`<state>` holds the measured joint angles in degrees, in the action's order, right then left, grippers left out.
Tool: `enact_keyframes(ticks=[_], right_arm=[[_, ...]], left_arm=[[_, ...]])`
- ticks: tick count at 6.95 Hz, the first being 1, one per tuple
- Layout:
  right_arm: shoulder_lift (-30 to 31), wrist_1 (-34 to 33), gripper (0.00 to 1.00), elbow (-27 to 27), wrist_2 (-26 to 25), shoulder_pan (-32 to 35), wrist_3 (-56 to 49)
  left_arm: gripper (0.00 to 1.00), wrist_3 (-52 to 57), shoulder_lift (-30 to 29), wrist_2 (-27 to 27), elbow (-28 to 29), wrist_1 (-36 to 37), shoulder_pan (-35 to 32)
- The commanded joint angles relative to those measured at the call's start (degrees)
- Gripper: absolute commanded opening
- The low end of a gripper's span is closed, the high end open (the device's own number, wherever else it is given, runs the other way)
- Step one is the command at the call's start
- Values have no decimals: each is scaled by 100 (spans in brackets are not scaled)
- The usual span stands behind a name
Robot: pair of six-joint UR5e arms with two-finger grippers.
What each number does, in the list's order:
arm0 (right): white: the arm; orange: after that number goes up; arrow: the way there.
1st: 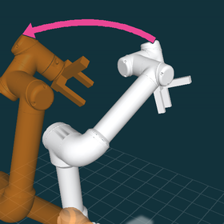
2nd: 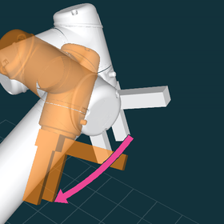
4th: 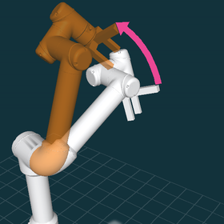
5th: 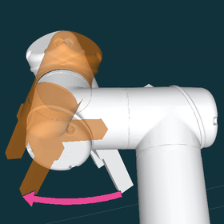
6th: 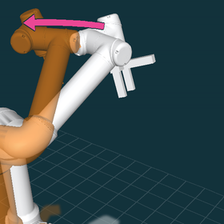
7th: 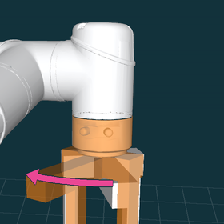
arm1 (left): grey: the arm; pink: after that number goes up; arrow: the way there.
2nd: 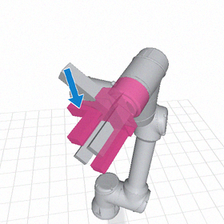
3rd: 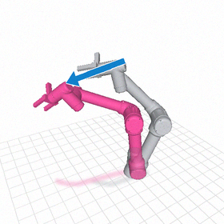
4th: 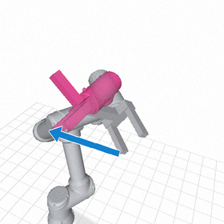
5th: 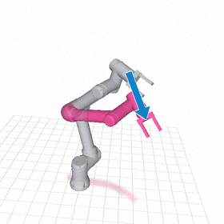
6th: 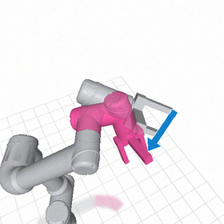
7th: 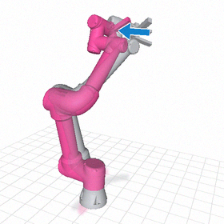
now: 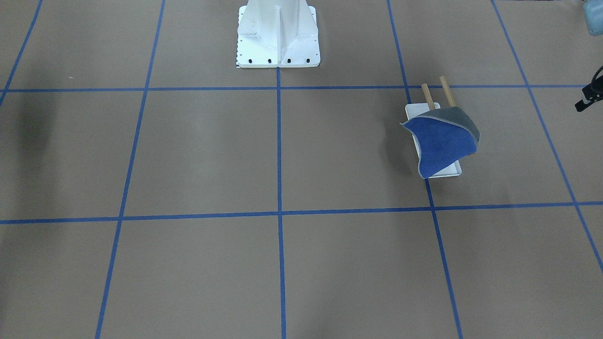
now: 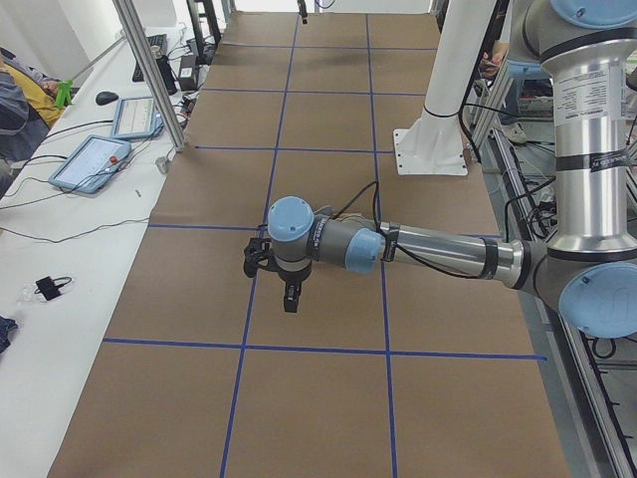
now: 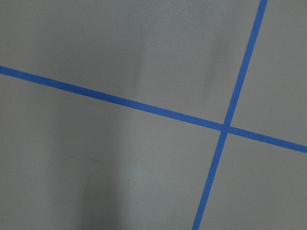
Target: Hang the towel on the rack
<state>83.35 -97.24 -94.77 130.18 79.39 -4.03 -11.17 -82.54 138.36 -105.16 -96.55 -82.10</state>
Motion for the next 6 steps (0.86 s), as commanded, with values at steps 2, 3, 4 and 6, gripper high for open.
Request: enact_keyframes(ticks=[2, 3, 4, 6], right_arm=[[-30, -6, 100, -155, -45, -81, 25], [-29, -6, 100, -130, -63, -99, 51], [-21, -6, 100, -130, -45, -90, 42], [-29, 3, 100, -165, 16, -90, 86]], left_arm=[[98, 10, -43, -46, -4, -452, 1], [98, 10, -52, -46, -30, -453, 1], [98, -42, -43, -37, -91, -470, -8], [98, -43, 36, 6, -285, -496, -17]])
